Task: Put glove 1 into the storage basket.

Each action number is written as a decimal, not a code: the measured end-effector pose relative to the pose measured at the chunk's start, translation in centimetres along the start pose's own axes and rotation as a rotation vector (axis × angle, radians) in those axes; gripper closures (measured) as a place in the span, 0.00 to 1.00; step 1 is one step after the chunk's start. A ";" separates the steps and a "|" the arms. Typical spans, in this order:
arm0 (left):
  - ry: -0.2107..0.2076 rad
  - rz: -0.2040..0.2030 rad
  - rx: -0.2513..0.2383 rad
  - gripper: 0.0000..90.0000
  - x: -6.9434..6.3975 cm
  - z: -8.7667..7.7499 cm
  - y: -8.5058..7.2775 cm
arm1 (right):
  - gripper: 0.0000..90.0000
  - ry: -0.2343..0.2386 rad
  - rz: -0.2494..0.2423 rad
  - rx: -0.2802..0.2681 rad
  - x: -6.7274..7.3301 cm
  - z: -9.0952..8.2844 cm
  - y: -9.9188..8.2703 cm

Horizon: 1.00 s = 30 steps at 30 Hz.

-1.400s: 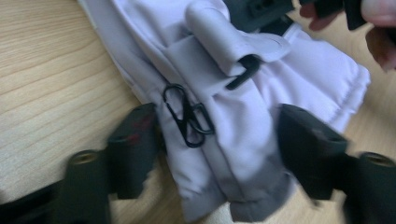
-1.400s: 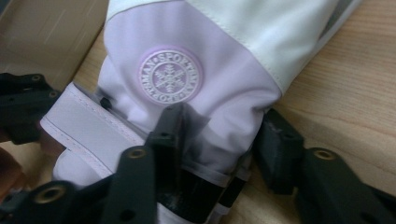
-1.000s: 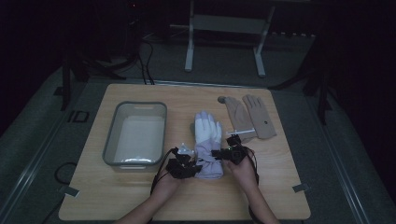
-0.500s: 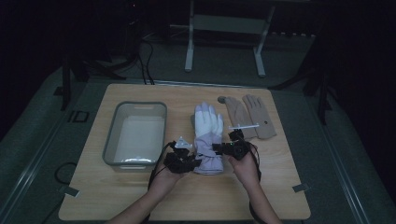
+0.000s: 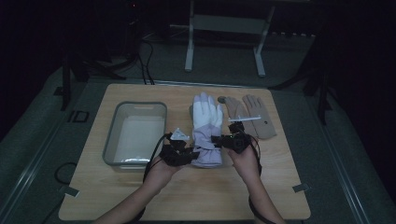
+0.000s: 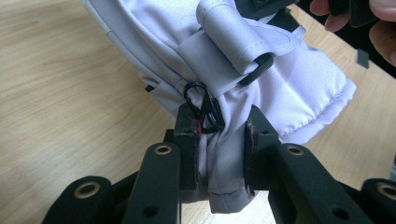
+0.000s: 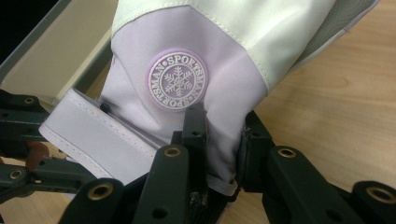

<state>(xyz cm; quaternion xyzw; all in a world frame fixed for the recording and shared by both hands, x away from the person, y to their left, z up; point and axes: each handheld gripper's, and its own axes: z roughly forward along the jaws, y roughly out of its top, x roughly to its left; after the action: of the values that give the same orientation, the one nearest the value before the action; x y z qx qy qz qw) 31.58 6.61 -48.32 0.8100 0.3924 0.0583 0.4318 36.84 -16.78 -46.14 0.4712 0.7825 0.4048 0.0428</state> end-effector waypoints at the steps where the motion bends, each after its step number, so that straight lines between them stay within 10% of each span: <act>1: -0.001 0.002 -0.002 0.80 0.1 -0.3 0.1 | 0.85 0.000 -0.002 0.001 0.2 -0.1 0.3; 30: 0.087 -0.013 -0.039 0.80 5.3 -9.3 0.7 | 0.85 0.041 -0.100 -0.022 8.5 2.9 7.1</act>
<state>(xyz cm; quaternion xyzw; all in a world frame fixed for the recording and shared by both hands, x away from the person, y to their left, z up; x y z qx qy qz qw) 31.57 16.14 -43.34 0.7955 0.4150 0.0984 0.4304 38.43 -6.88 -40.62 0.4228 0.8013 0.4201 0.0522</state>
